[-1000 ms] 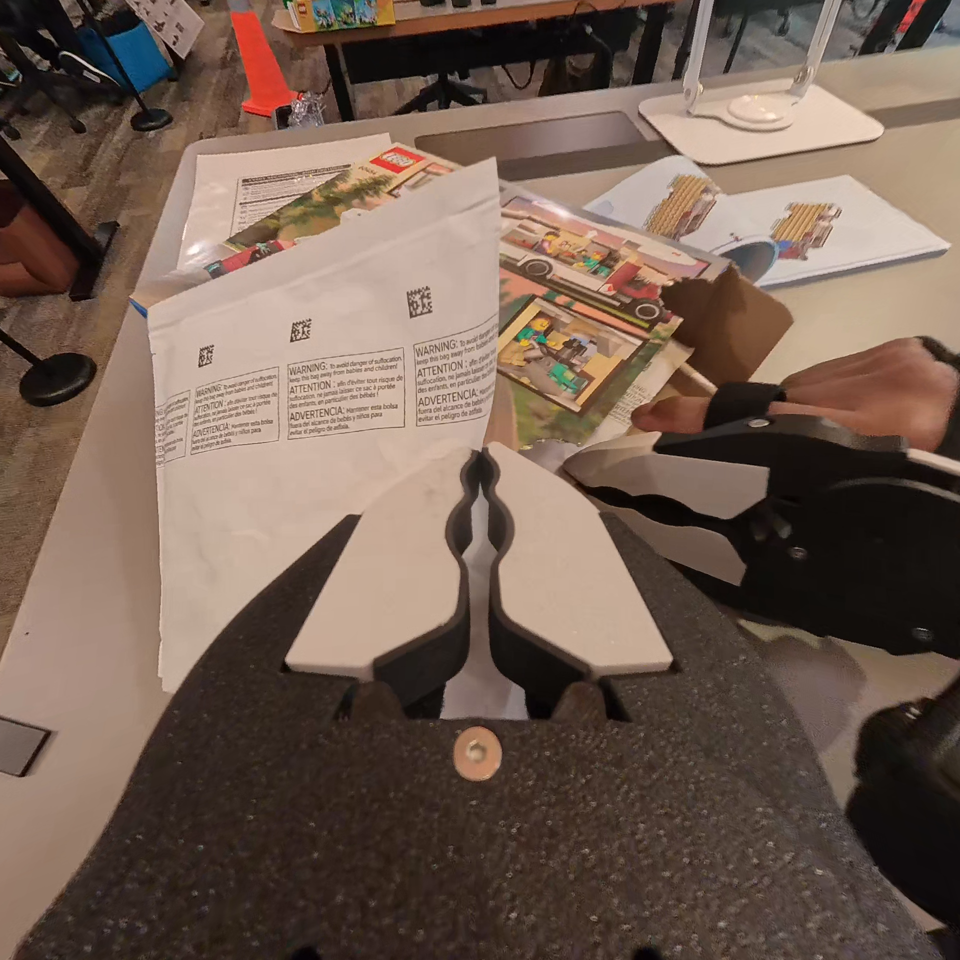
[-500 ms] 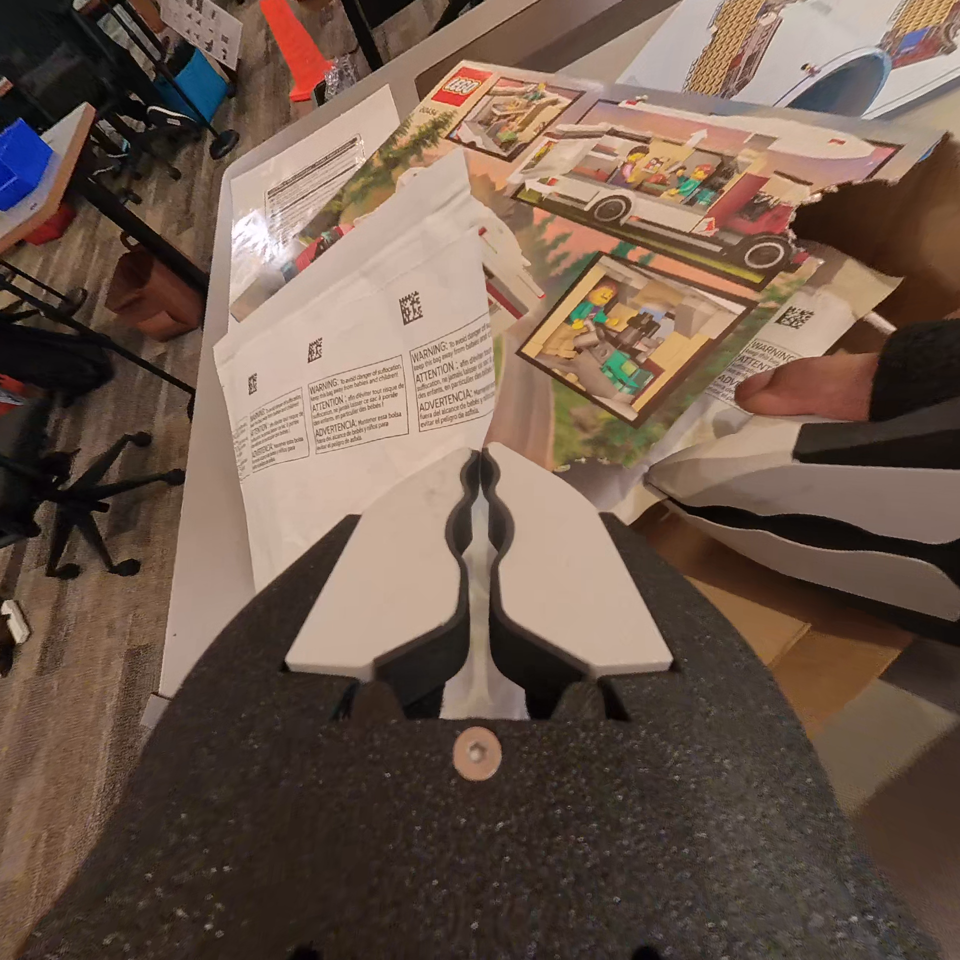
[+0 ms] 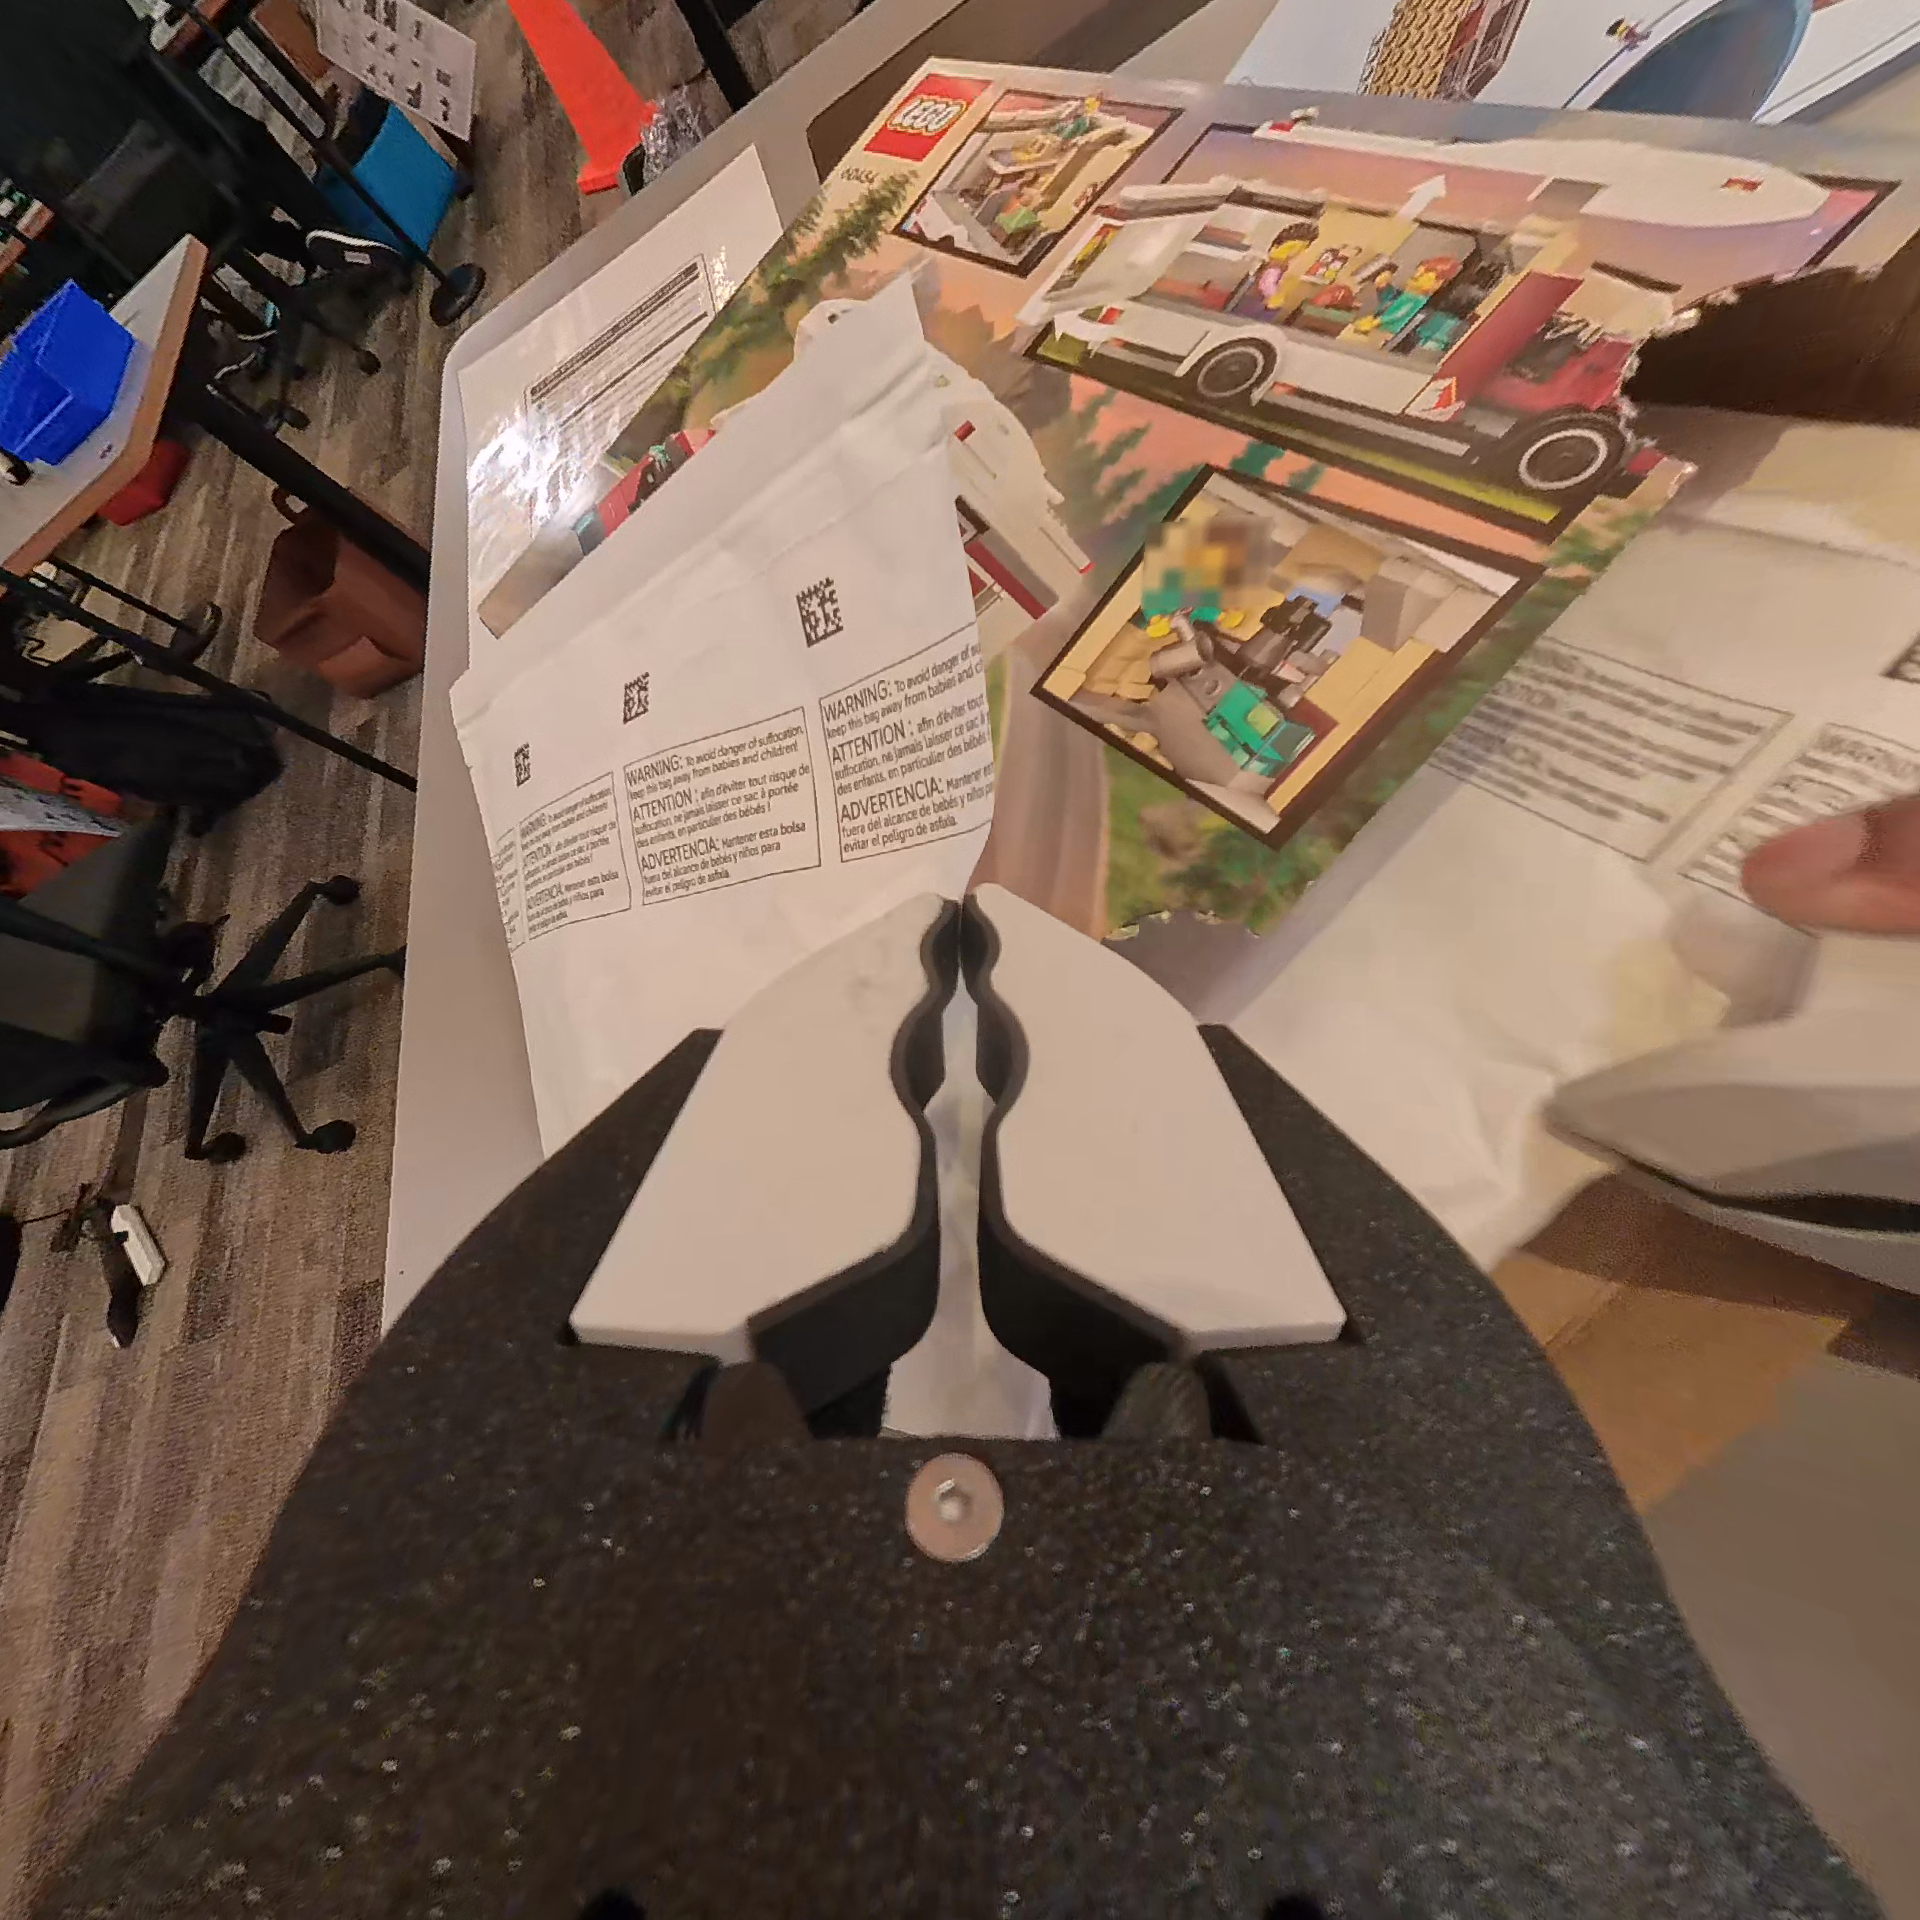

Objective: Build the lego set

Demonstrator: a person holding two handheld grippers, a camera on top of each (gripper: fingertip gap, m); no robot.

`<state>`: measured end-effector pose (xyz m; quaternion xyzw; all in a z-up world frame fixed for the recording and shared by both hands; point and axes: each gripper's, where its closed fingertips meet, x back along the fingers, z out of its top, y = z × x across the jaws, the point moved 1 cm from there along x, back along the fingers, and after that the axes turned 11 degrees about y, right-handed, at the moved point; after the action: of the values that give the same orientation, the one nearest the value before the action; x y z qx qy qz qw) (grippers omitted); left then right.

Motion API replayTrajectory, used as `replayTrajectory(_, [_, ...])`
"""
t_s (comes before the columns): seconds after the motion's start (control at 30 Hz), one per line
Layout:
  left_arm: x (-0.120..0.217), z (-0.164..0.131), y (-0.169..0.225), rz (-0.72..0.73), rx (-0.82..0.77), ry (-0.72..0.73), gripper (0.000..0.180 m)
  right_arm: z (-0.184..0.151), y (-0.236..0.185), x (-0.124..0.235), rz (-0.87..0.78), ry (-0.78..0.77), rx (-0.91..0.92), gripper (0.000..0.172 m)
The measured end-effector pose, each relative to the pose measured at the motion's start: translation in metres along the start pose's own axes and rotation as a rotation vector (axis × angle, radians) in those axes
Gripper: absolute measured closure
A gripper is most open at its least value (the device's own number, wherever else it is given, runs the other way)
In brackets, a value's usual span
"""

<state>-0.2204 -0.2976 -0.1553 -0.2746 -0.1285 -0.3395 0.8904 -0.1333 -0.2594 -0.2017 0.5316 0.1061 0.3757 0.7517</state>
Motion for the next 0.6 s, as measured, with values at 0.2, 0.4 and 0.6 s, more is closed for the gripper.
replayTrajectory(0.2, [0.0,0.0,0.001,0.002,0.003,-0.005,0.18,0.013,-0.02,0.019,0.08,-0.006,0.007,0.172])
replayTrajectory(0.4, [-0.001,0.001,0.002,-0.004,0.004,-0.017,0.18,0.024,-0.022,0.03,0.122,-0.032,-0.033,0.171])
replayTrajectory(0.6, [0.0,0.001,0.002,-0.004,-0.004,-0.024,0.18,0.027,-0.006,0.045,0.081,-0.058,-0.077,0.162])
